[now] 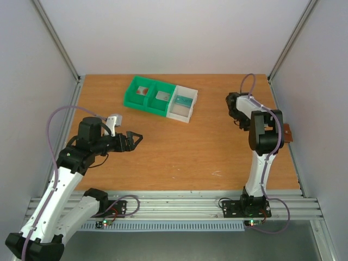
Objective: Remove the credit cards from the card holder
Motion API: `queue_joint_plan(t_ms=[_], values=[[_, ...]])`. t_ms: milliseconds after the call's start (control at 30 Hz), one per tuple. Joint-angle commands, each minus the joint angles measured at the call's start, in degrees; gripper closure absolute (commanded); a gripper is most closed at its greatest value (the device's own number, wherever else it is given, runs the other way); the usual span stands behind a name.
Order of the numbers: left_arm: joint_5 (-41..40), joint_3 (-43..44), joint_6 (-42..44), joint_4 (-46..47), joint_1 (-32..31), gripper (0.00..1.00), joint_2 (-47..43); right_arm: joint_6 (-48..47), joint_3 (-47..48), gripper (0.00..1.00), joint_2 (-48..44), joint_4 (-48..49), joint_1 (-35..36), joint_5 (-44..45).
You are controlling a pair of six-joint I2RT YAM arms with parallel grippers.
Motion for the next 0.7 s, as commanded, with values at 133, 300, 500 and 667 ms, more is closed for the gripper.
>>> queue_joint_plan(t_ms=[133,300,500,667], values=[[-0.81,0.87,0.93,0.26,-0.34,0.01,0.49,-7.65,-3.99,0.52,1.06,9.12,-8.77,-5.11],[-1.38,0.87,0.97,0.21,-0.35,0.01,0.32,-9.78,-5.19,0.54,1.32,11.91,-13.29,-6.51],[-1.68,1.0,0.97,0.19,-0.34,0.01,0.86,-10.07,-3.6,0.56,3.81,12.71,-15.11,-6.26],[-2.37,1.21,1.06,-0.16,-0.32,0.01,1.13,-9.6,-2.02,0.61,5.9,12.26,-17.98,-7.65]])
